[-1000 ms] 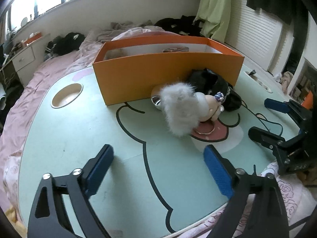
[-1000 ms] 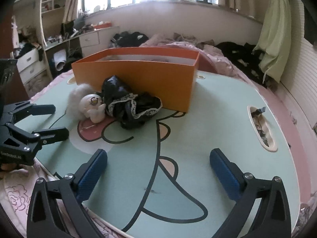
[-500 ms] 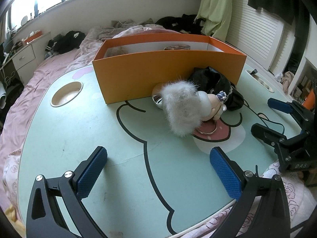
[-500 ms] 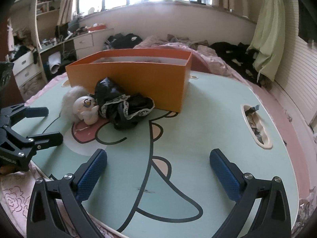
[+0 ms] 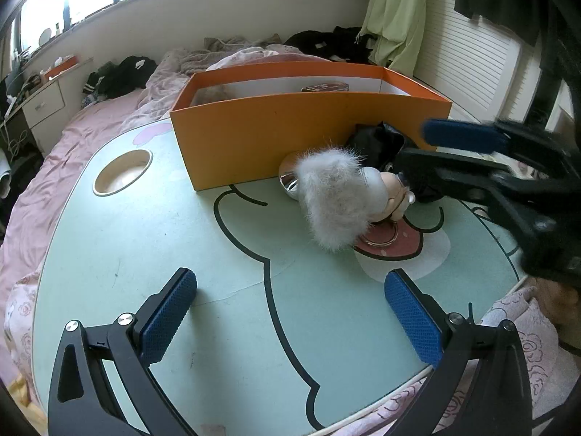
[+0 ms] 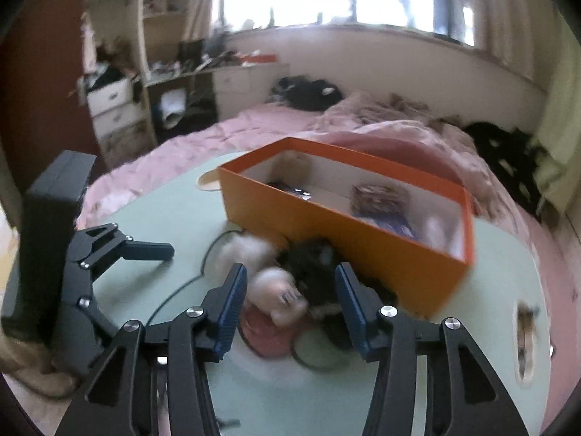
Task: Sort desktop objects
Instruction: 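Grasp the white figurine with keyring using the right gripper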
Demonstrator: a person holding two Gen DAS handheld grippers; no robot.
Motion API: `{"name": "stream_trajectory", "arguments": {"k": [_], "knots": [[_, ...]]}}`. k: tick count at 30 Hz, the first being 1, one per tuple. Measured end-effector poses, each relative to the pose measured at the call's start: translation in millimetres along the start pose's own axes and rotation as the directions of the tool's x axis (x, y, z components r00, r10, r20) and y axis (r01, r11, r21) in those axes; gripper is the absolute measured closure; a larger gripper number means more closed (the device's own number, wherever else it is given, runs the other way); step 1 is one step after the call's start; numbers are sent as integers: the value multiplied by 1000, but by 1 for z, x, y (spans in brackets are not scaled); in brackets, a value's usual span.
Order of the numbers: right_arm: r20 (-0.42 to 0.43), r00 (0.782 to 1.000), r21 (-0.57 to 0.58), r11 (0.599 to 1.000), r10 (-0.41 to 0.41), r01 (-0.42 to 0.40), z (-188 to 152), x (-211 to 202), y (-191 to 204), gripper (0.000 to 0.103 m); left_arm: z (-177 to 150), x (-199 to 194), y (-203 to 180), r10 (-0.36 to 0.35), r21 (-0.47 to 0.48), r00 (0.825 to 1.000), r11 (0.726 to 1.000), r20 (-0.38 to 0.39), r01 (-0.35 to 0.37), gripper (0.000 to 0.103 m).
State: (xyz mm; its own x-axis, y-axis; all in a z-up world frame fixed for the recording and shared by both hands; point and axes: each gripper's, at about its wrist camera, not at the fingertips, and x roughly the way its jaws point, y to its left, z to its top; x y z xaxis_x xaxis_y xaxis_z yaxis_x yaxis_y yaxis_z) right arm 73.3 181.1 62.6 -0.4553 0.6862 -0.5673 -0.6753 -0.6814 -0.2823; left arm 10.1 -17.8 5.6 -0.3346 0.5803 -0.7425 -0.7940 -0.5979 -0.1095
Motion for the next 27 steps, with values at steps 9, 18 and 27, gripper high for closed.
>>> {"name": "stream_trajectory", "arguments": {"k": [9, 18, 27], "knots": [[-102, 995, -83, 996, 16, -25, -3, 29, 11, 69, 1, 0, 0, 0, 0, 1000, 1000, 0, 0, 0], [-62, 993, -45, 993, 103, -106, -44, -13, -10, 69, 0, -2, -2, -4, 3, 1000, 1000, 3, 4, 0], [65, 997, 29, 998, 51, -53, -80, -39, -22, 33, 0, -2, -2, -5, 4, 1000, 1000, 4, 5, 0]]}}
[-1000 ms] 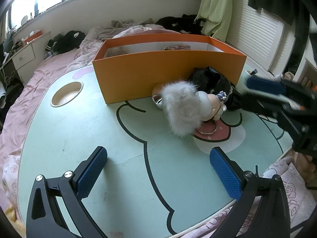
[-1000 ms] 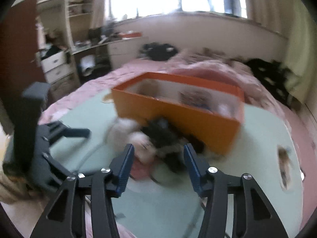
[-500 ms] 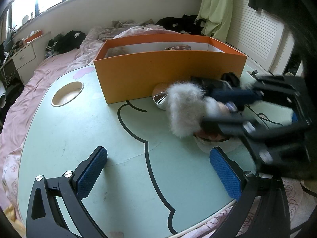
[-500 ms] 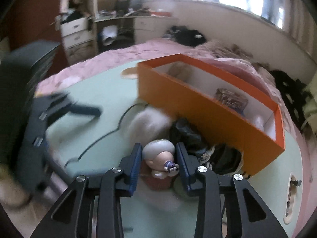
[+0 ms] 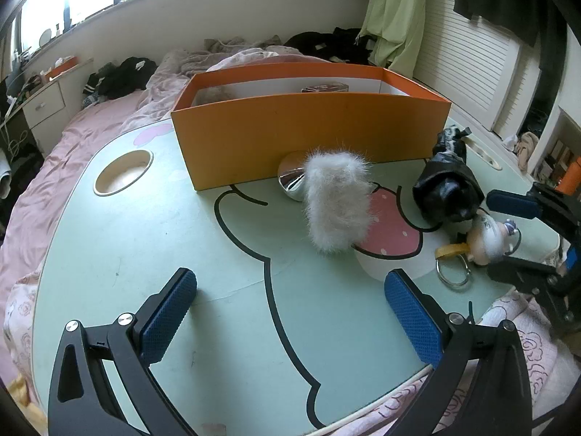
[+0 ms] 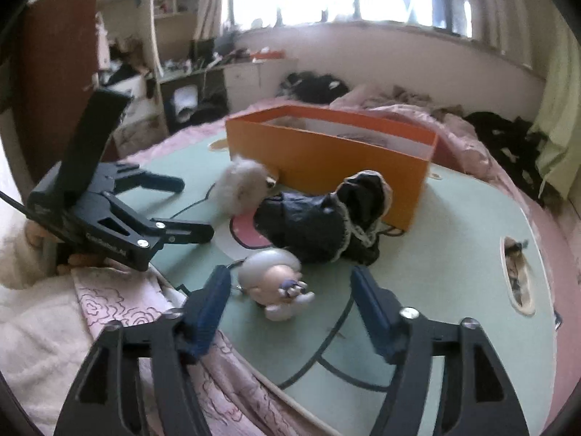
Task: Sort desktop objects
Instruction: 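Grasp the white figurine with keyring using the right gripper, then grasp the white fluffy pom-pom with the left gripper while the right gripper holds the figurine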
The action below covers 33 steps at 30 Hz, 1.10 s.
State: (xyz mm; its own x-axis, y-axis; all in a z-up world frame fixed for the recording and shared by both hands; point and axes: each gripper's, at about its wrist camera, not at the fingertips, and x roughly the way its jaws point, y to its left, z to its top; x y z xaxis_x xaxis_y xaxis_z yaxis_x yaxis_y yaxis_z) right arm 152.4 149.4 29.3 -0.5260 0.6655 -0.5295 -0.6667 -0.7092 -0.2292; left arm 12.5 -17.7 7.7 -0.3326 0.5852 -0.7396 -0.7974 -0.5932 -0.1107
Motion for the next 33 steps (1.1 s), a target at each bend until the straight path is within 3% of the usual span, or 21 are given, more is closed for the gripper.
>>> {"name": "stream_trajectory", "arguments": {"k": [3, 7, 9, 14, 16, 18, 20, 33], "knots": [[11, 1000, 37, 999, -6, 6, -4, -1, -5, 25, 0, 0, 0, 0, 1, 1000, 1000, 0, 0, 0], [-14, 1000, 66, 998, 1, 0, -5, 8, -6, 24, 0, 0, 0, -1, 1, 1000, 1000, 0, 1, 0], [-26, 1000, 76, 997, 10, -8, -2, 14, -3, 14, 0, 0, 0, -1, 1, 1000, 1000, 0, 1, 0], [-77, 996, -16, 999, -43, 42, 1, 31, 16, 12, 0, 0, 0, -2, 1, 1000, 1000, 1, 2, 0], [-63, 998, -18, 1000, -27, 26, 0, 30, 16, 25, 0, 0, 0, -1, 2, 1000, 1000, 1, 1, 0], [-36, 999, -25, 1000, -5, 4, -3, 27, 16, 58, -1, 0, 1, -2, 2, 1000, 1000, 1, 2, 0], [-24, 1000, -34, 999, 18, -19, -4, 26, 18, 68, -1, 0, 1, -2, 2, 1000, 1000, 1, 2, 0], [124, 990, -24, 998, 63, -60, -14, -2, 15, 68, 17, -16, -4, -32, -5, 996, 999, 83, 33, 4]]}}
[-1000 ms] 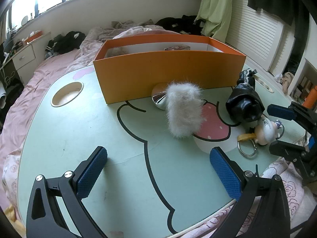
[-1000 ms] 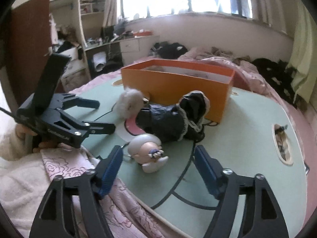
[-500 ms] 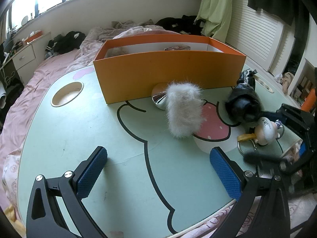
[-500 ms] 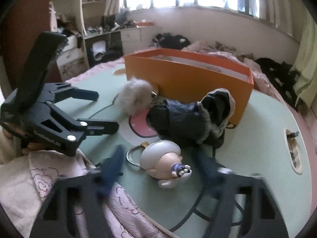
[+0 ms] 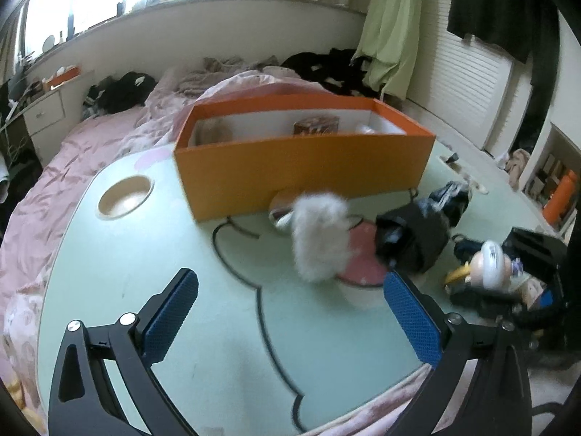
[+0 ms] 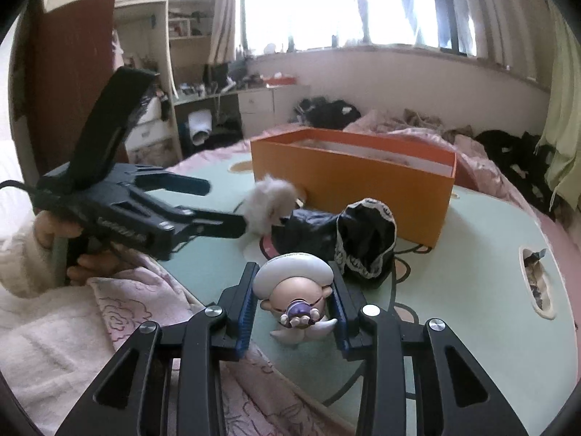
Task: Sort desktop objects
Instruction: 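Grasp the white fluffy pom-pom with the left gripper while the right gripper holds the figurine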
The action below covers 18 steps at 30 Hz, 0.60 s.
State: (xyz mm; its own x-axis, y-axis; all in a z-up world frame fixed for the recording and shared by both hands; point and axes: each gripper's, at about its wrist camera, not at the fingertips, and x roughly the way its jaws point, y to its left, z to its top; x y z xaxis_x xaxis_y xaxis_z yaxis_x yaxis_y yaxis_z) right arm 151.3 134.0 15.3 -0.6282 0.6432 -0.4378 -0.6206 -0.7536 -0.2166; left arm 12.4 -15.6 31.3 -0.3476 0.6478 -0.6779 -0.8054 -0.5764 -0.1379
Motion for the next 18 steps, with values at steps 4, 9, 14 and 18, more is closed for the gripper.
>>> {"name": "stream_trajectory", "arguments": {"k": [4, 9, 14, 18], "knots": [[44, 999, 8, 1000, 3, -3, 1, -8, -2, 68, 15, 11, -5, 5, 15, 1000, 1000, -8, -5, 24], [84, 996, 44, 999, 1, -4, 2, -17, -9, 68, 15, 30, -1, 1, 2, 997, 1000, -84, -1, 77], [71, 997, 87, 996, -3, -3, 10, -21, -17, 68, 4, -2, 12, -46, -56, 999, 997, -28, 45, 78], [102, 995, 124, 992, 3, -16, 30, -32, -26, 68, 12, -29, 22, -30, -63, 999, 997, 29, 32, 78]]}}
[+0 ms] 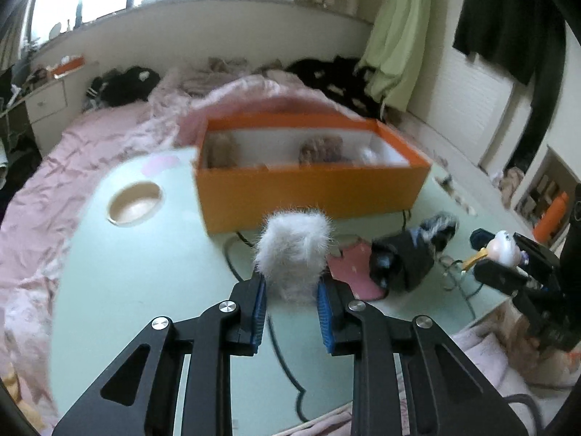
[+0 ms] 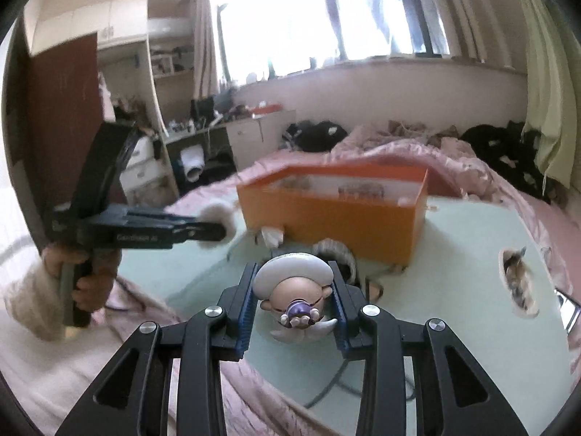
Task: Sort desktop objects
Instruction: 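Grasp the white fluffy pom-pom with the left gripper while the right gripper holds the figurine, then lower the figurine and white pom-pom into the orange box while opening both grippers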
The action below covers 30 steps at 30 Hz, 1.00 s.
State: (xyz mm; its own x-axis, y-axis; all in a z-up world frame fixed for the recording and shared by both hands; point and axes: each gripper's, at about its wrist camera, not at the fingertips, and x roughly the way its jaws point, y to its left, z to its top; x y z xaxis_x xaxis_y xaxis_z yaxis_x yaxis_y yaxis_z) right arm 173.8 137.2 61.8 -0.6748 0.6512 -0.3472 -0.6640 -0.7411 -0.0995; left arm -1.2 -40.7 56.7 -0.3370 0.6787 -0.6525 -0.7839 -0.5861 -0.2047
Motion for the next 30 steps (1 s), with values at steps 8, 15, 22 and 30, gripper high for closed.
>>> {"name": "stream_trajectory", "arguments": {"k": [8, 15, 22, 30], "knots": [[6, 987, -43, 986, -160, 160, 98, 40, -4, 68, 74, -3, -4, 30, 10, 988, 999, 153, -32, 78], [-143, 952, 12, 961, -270, 275, 98, 121, -46, 60, 95, 67, 18, 51, -87, 998, 995, 45, -47, 58], [-179, 929, -57, 946, -325, 320, 73, 129, -52, 32, 70, 87, 12, 120, -22, 993, 993, 18, -120, 30], [-86, 963, 33, 965, -255, 259, 83, 91, -55, 31, 69, 49, 19, 44, -83, 994, 996, 99, -36, 30]]}}
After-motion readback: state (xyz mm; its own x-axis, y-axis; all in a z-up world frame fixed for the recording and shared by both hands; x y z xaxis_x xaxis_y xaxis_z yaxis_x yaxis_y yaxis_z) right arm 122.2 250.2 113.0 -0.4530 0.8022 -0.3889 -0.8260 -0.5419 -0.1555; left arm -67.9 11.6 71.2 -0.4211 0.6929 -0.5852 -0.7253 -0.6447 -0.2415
